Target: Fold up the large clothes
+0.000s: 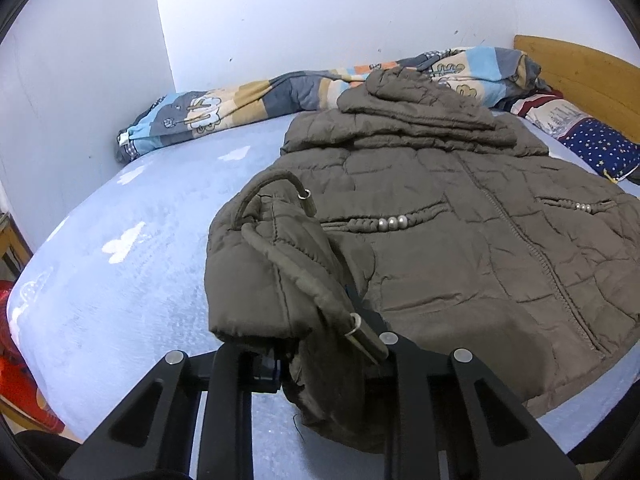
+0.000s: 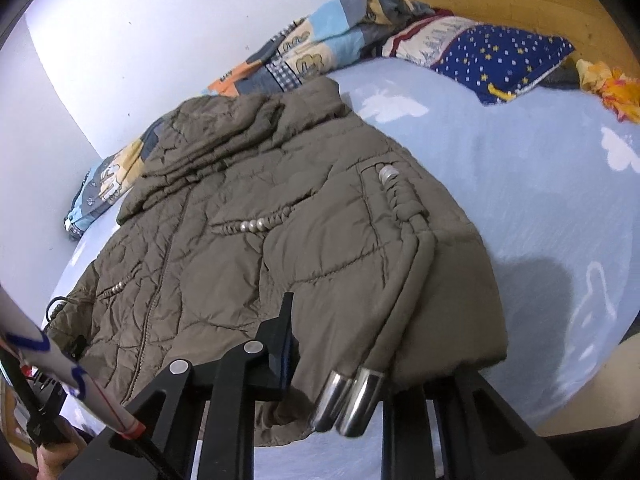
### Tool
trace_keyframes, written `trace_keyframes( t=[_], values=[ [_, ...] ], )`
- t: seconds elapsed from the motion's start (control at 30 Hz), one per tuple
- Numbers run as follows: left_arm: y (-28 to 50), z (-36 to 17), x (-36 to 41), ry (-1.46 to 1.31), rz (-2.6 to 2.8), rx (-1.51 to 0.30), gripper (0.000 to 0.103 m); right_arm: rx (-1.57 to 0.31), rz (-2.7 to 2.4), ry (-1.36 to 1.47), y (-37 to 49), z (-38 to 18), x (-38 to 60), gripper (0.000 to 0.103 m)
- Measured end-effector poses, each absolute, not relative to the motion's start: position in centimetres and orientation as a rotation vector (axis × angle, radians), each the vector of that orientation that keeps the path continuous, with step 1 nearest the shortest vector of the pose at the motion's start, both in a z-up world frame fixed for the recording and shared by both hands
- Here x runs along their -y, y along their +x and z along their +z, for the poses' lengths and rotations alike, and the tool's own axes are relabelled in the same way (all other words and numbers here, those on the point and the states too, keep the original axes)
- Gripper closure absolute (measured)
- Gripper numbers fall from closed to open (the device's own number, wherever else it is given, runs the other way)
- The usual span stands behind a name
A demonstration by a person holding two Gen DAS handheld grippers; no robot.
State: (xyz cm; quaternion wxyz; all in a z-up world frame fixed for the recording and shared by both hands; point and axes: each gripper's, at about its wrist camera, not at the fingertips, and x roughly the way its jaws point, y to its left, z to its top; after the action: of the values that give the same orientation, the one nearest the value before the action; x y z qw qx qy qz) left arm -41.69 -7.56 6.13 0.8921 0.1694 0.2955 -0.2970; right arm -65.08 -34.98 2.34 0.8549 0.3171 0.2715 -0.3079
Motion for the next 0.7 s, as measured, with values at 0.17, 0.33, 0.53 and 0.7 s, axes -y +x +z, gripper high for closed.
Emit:
trace_keyframes(
  t=[0.17, 0.33, 0.53, 0.7],
  values=[
    [-42.2, 7.4, 6.9, 0.323, -0.624, -0.598, 0.080, -0.533, -0.638, 0.691, -66.4, 3.2, 35.0, 0.081],
    [-42.3, 8.4, 6.2, 0.295, -0.638, -0.599, 0.080, -0.501, -0.621, 0.689, -67.5, 4.5, 35.2, 0.082],
    [-41.8, 9.4, 6.2, 0.295, -0.645, -0.577, 0.080, -0.479, -0.612, 0.661, -67.9, 5.7, 35.3, 0.083],
    [-41.3, 10.3, 6.4, 0.282, -0.657, -0.572, 0.080, -0.473, -0.598, 0.651, -67.8, 6.4, 35.6, 0.083]
  ],
)
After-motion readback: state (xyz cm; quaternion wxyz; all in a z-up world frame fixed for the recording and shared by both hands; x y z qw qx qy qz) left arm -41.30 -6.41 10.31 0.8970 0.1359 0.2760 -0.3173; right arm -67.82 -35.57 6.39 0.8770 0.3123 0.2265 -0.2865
